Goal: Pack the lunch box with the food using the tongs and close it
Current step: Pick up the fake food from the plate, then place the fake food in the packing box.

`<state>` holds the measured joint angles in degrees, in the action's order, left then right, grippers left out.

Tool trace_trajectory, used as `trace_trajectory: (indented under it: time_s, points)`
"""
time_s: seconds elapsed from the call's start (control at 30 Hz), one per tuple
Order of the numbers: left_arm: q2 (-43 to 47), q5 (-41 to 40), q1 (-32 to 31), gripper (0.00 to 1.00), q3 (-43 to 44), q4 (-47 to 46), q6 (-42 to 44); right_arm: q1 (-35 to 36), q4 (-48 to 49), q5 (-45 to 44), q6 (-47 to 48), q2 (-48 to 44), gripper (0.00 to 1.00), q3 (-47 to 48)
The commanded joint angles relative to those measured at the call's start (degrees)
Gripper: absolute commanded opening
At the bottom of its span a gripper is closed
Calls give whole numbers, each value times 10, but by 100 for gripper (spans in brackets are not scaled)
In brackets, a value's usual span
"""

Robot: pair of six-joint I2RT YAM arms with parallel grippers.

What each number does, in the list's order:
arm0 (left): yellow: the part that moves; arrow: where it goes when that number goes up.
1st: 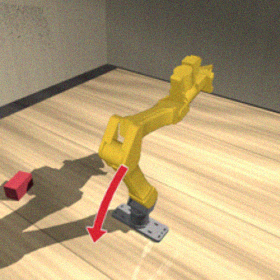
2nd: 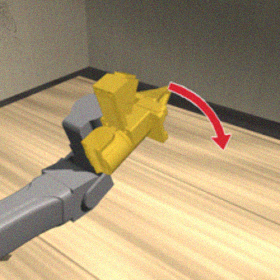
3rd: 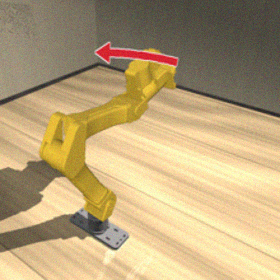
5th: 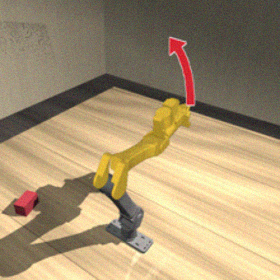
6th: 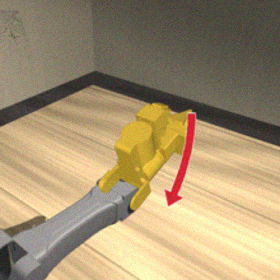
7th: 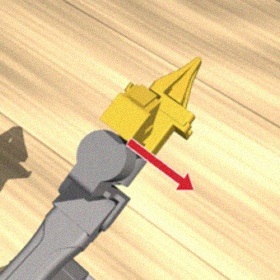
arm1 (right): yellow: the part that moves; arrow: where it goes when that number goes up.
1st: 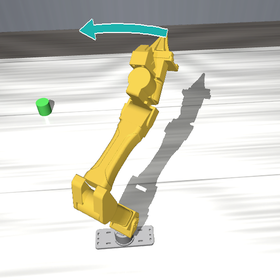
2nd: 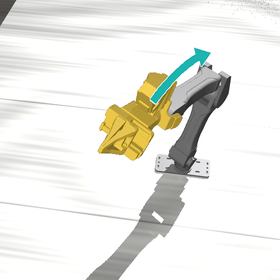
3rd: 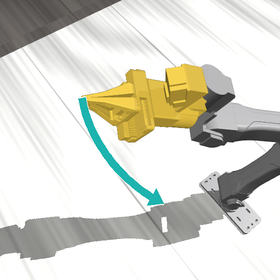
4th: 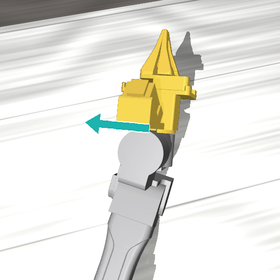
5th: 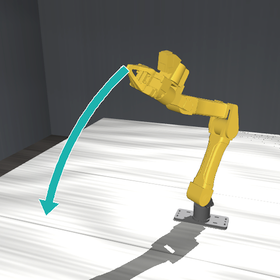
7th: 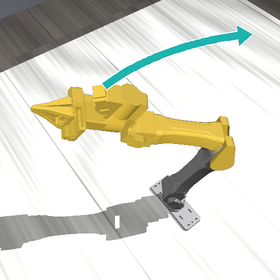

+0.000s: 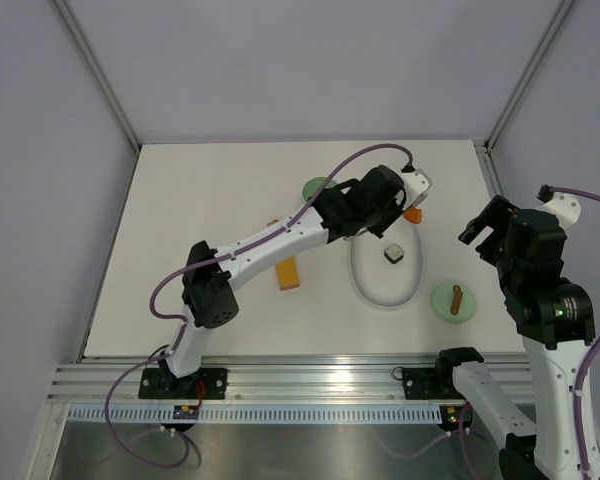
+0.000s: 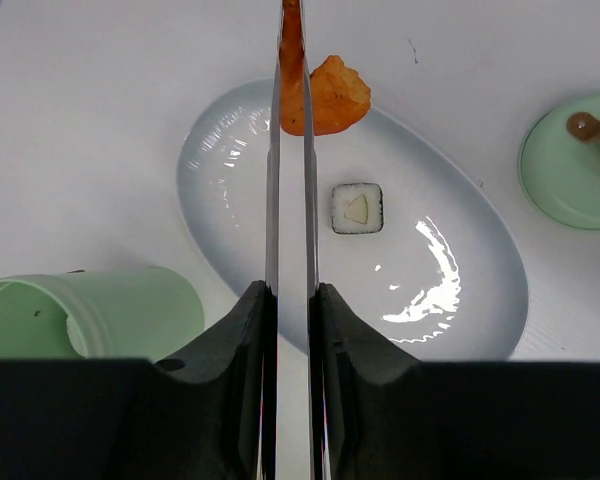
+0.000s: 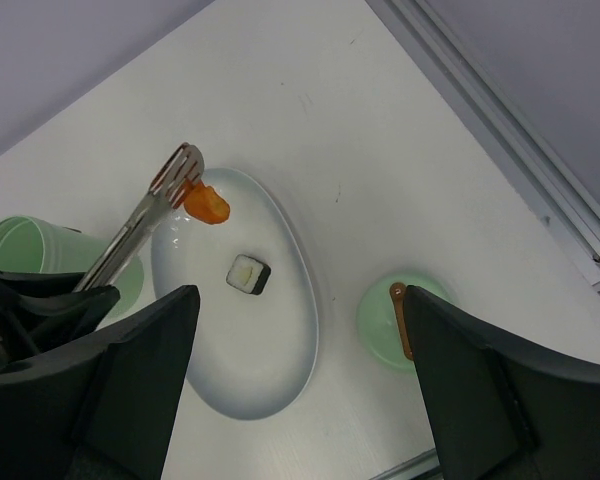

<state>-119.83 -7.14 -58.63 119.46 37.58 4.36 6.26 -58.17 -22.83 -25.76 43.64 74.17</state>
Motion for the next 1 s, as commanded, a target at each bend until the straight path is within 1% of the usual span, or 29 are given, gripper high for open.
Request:
trace_trajectory:
  time_s: [0.0,0.17,0.27,0.37,0.4,0.5,0.63,0.73,0.97]
  points:
    - [50,-42,5,0,8,-41,-25,-1,20,9,0,2,91,1]
    - [99,-84,27,0,5,-10,-41,-2,26,12,3,4,91,0]
    - [129,-94,44,0,-4,0,-41,-2,32,17,3,7,91,-1]
    - [170,-109,62,0,-34,1,-41,-2,34,18,3,7,91,-1]
    - [186,-114,69,0,-49,3,-58,-2,35,20,3,8,91,-2]
    - [212,-119,98,0,-77,5,-70,-2,39,26,1,10,91,-3]
    - [236,-111,145,0,-147,-22,-96,-2,43,33,-1,13,91,-5]
    - [238,-100,165,0,-172,-31,-112,-2,46,39,-3,14,91,-5]
    - [222,-110,173,0,-197,-31,-124,-2,41,38,-3,10,91,-3]
